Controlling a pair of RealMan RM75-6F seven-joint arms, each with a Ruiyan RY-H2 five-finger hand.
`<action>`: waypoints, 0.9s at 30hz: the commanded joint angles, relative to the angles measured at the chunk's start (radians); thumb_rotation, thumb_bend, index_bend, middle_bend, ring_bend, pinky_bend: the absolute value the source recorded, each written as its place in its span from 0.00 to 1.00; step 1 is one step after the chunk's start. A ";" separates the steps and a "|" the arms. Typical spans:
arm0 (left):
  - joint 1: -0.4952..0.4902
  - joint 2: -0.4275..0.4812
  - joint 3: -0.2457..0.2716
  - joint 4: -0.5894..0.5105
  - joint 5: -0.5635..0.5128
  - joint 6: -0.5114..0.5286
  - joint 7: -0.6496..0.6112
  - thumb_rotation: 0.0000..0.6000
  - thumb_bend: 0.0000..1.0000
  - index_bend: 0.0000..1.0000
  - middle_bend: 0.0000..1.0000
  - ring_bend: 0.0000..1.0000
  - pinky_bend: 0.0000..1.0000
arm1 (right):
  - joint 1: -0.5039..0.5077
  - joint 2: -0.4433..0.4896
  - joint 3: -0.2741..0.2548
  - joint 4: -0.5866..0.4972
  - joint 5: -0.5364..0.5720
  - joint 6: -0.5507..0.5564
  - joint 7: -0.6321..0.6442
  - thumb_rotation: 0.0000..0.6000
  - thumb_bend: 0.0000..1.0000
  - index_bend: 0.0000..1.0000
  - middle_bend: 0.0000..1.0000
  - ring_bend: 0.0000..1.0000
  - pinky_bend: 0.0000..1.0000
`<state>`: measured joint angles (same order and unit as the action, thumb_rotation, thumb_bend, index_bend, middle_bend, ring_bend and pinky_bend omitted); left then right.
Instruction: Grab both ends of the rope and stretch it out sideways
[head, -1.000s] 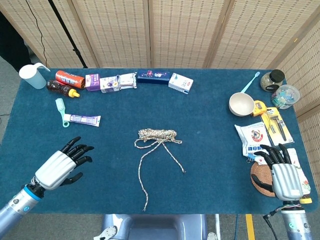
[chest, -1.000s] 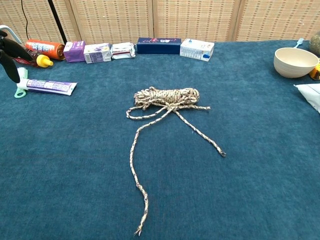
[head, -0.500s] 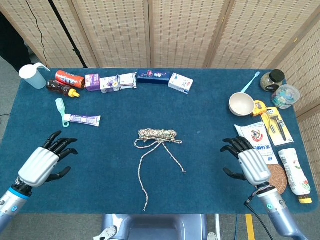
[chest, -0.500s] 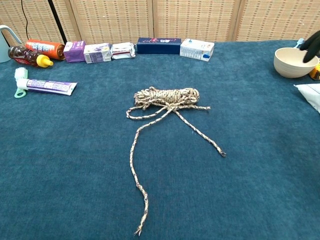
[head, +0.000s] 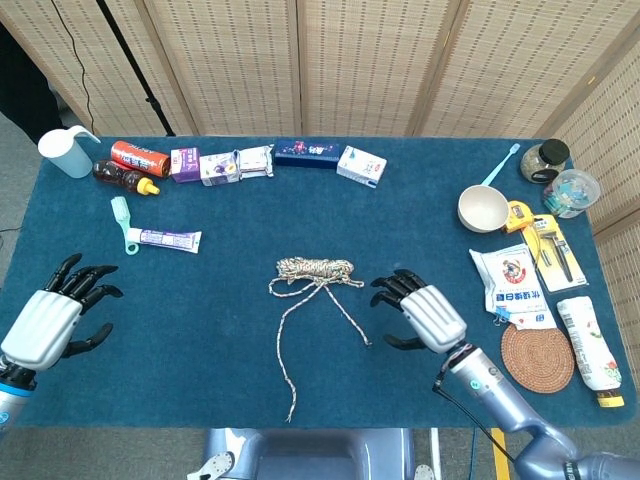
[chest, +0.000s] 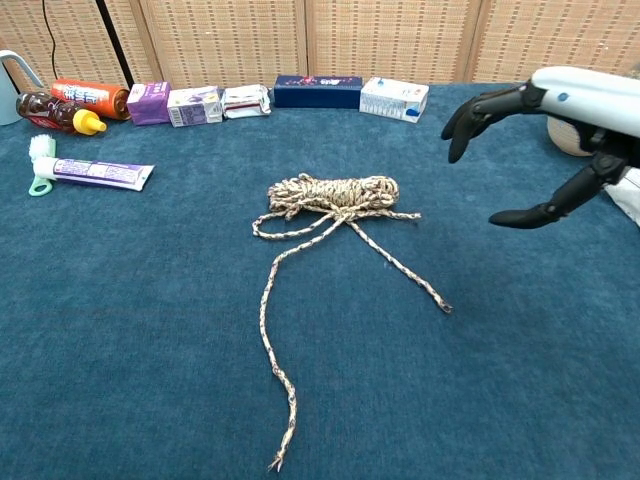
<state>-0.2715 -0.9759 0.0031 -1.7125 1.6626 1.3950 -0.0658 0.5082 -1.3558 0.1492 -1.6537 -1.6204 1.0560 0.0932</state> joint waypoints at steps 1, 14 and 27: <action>0.010 0.003 -0.006 0.008 -0.020 0.011 -0.008 1.00 0.28 0.36 0.19 0.17 0.00 | 0.042 -0.046 0.004 0.023 0.012 -0.043 -0.005 1.00 0.25 0.36 0.23 0.22 0.13; 0.030 0.011 -0.010 0.039 -0.055 0.017 -0.030 1.00 0.28 0.36 0.19 0.17 0.00 | 0.125 -0.190 0.011 0.118 0.088 -0.118 -0.106 1.00 0.25 0.35 0.23 0.22 0.13; 0.049 0.027 -0.005 0.040 -0.073 0.021 -0.030 1.00 0.28 0.36 0.19 0.17 0.00 | 0.123 -0.265 -0.007 0.190 0.157 -0.095 -0.211 1.00 0.23 0.33 0.21 0.21 0.13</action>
<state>-0.2223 -0.9485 -0.0021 -1.6725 1.5901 1.4155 -0.0960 0.6331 -1.6165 0.1440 -1.4667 -1.4668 0.9577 -0.1138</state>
